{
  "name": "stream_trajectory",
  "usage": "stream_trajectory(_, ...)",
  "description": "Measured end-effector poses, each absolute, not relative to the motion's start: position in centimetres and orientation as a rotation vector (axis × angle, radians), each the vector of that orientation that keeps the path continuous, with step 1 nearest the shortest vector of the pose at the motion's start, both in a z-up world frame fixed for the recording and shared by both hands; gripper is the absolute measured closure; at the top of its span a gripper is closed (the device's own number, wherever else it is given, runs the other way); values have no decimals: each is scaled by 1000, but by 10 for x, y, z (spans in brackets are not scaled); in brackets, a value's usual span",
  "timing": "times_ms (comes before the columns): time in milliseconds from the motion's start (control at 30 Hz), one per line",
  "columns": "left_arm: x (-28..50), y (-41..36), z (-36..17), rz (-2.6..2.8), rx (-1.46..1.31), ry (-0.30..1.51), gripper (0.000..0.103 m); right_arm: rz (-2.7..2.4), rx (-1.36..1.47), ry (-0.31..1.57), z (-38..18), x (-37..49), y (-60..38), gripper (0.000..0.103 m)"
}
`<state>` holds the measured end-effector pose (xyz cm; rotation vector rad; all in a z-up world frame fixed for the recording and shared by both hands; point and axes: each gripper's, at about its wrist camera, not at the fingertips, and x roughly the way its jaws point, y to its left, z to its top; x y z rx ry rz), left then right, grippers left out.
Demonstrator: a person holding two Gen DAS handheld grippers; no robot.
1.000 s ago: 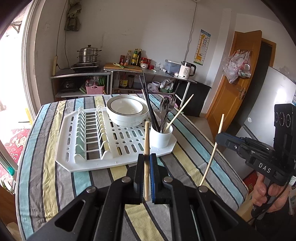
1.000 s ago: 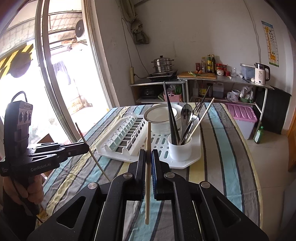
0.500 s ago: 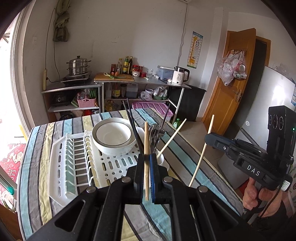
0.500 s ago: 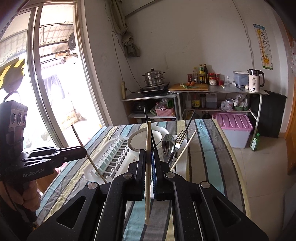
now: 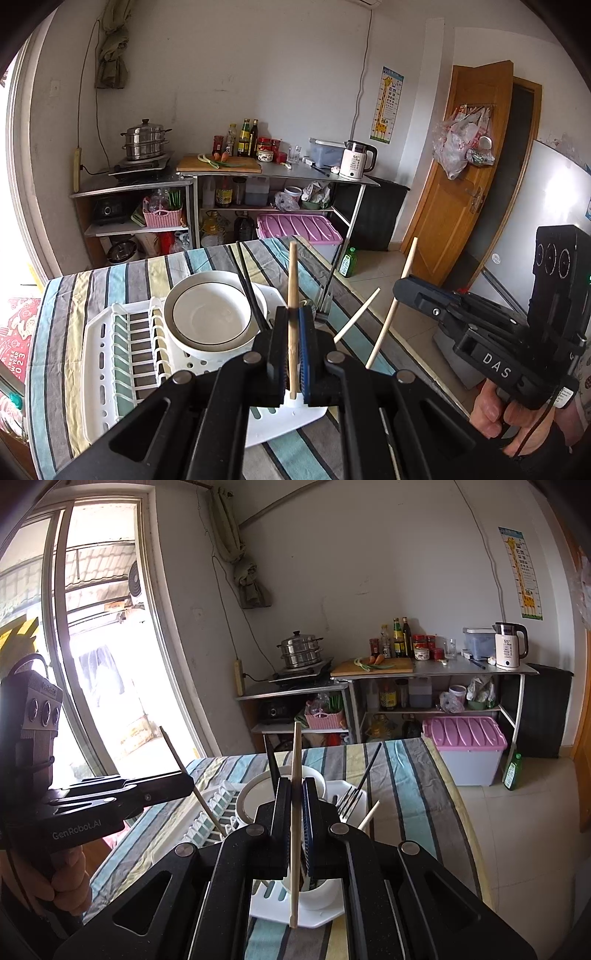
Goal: Organize utensils
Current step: 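Lower the wooden chopsticks into the white cup and open both tools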
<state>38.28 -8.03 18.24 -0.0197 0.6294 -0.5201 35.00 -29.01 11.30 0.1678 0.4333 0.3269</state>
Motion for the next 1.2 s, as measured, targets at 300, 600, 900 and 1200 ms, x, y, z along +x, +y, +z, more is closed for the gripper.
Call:
stream_trajectory(300, 408, -91, 171, -528, -27, 645, 97, 310, 184, 404, 108, 375, -293, 97)
stream_trajectory(600, 424, -94, 150, -538, -35, 677, 97, 302, 186, 405, 92, 396, -292, 97)
stream_trajectory(900, 429, -93, 126, -541, -42, 726, 97, 301, 184, 461, 64, 402, -287, 97)
stream_trajectory(1200, 432, -88, 110, -520, -51, 760, 100, 270, 183, 499, 47, 403, -291, 97)
